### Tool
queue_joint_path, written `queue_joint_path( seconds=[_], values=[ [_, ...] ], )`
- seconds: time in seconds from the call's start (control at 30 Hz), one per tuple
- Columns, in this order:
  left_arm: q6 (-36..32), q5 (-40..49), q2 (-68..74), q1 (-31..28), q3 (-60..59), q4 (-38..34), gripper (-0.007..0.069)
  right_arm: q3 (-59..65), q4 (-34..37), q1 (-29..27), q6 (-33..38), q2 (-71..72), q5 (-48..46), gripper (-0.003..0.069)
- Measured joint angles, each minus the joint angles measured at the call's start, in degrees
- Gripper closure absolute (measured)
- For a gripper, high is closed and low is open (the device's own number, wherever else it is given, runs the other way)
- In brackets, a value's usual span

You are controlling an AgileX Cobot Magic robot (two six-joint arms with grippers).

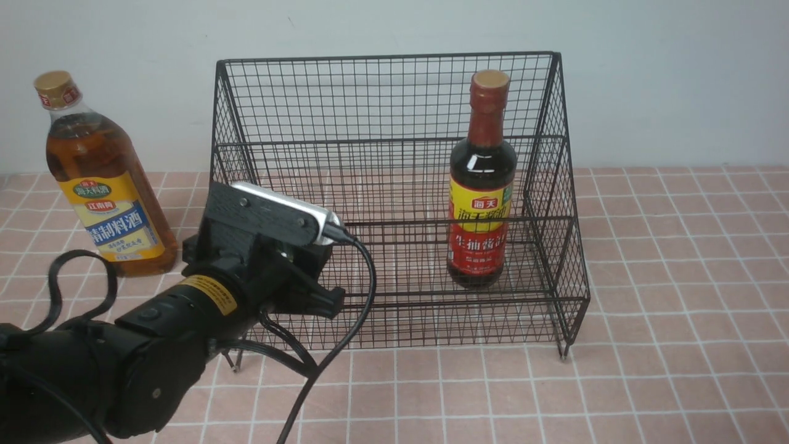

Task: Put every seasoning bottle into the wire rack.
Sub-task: Use the left arm to put the condiment bottle back on the shelf

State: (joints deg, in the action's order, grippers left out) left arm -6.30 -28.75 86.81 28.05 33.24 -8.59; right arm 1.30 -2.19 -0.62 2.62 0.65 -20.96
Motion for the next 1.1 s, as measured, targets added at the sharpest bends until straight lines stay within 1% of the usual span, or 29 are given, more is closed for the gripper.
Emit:
queue_joint_path(
  seconds=[0.17,0.47,0.73,0.83,0.93,0.97,1.1],
  values=[
    [0.0,-0.1,0.0,0.0,0.0,-0.6,0.0313,0.0,0.0,0.0,0.0,0.0,0.0,0.0673],
    [0.0,-0.3,1.8,0.2,0.0,-9.2,0.0313,0.0,0.0,0.0,0.0,0.0,0.0,0.0673],
    [0.0,-0.4,3.0,0.2,0.0,-9.6,0.0311,0.0,0.0,0.0,0.0,0.0,0.0,0.0673],
    [0.0,-0.4,3.0,0.2,0.0,-9.7,0.0290,0.0,0.0,0.0,0.0,0.0,0.0,0.0673],
    [0.0,-0.4,3.0,0.2,0.0,-9.5,0.0232,0.0,0.0,0.0,0.0,0.0,0.0,0.0673],
    [0.0,-0.4,3.0,0.2,0.0,-9.5,0.0228,0.0,0.0,0.0,0.0,0.0,0.0,0.0673],
    [0.0,-0.4,3.0,0.4,0.0,-9.2,0.0158,0.0,0.0,0.0,0.0,0.0,0.0,0.0673]
  ],
)
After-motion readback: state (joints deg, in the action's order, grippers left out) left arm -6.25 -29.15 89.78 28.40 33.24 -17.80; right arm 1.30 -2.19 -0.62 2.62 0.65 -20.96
